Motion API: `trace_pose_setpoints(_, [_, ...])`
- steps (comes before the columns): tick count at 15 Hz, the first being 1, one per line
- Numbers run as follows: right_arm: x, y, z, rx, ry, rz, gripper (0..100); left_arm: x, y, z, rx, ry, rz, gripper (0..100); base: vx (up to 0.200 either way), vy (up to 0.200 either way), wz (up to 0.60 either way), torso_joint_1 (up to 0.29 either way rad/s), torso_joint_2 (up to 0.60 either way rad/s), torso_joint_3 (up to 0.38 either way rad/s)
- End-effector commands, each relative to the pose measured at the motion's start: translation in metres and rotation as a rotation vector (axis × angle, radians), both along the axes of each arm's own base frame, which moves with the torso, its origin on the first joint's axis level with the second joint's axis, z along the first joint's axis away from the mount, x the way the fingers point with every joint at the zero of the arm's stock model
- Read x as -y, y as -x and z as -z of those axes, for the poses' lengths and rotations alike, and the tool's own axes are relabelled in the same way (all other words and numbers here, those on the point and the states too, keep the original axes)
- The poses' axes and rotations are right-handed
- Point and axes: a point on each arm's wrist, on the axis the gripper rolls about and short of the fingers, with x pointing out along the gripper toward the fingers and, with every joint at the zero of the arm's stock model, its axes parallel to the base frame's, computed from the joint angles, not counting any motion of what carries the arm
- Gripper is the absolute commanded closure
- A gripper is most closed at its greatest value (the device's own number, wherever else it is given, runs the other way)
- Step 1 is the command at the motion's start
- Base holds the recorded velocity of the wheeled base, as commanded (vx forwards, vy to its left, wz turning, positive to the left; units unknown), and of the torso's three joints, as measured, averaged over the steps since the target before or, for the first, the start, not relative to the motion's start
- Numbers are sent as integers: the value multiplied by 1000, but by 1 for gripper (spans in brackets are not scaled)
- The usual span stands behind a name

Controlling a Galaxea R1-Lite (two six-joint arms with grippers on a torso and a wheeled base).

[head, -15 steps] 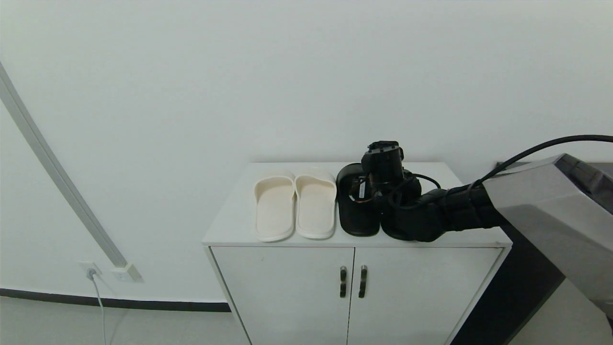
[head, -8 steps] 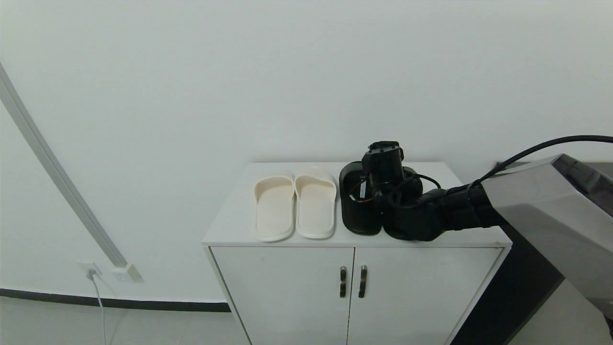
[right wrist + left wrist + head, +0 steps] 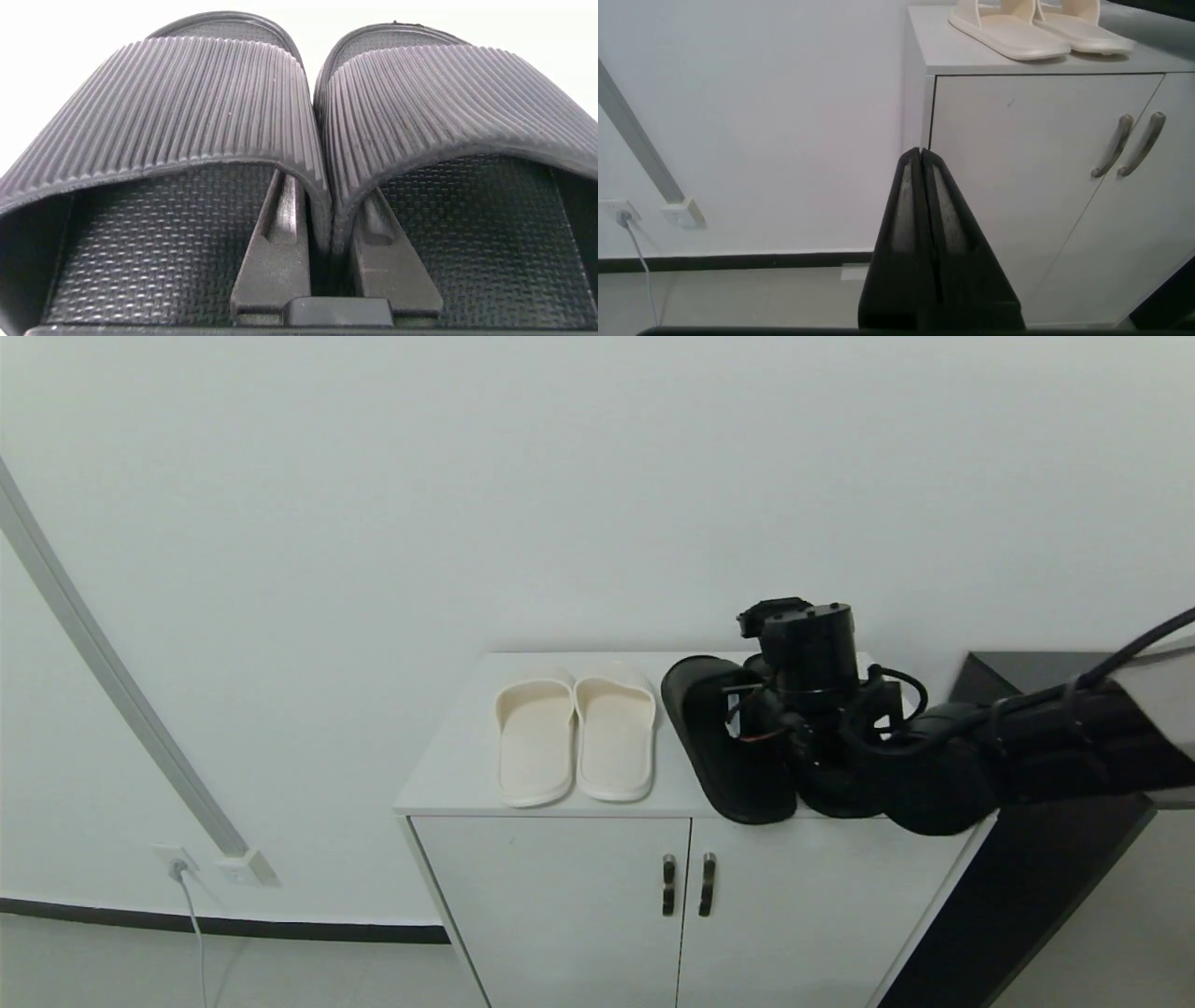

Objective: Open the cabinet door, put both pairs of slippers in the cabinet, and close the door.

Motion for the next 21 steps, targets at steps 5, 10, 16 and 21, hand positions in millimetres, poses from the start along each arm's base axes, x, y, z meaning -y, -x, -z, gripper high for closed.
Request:
trace_pose_setpoints(5, [61, 122, -36, 27, -22, -603, 100, 0, 0, 0, 1, 1, 0, 100, 0, 0, 0, 0, 0, 0])
trace_pose_setpoints(10, [67, 133, -31, 7, -19, -748, 100, 0, 0, 0, 1, 3, 0, 100, 0, 0, 0, 0, 0, 0])
trace_pose_setpoints(16, [66, 131, -28, -1, -15, -745, 100, 0, 0, 0, 1, 3, 1, 100, -133, 0, 0, 3, 2, 1])
trace_pose_setpoints(21, [66, 132, -26, -6, -11, -746, 100, 0, 0, 0, -1, 4, 1, 100, -200, 0, 0, -2, -3, 2])
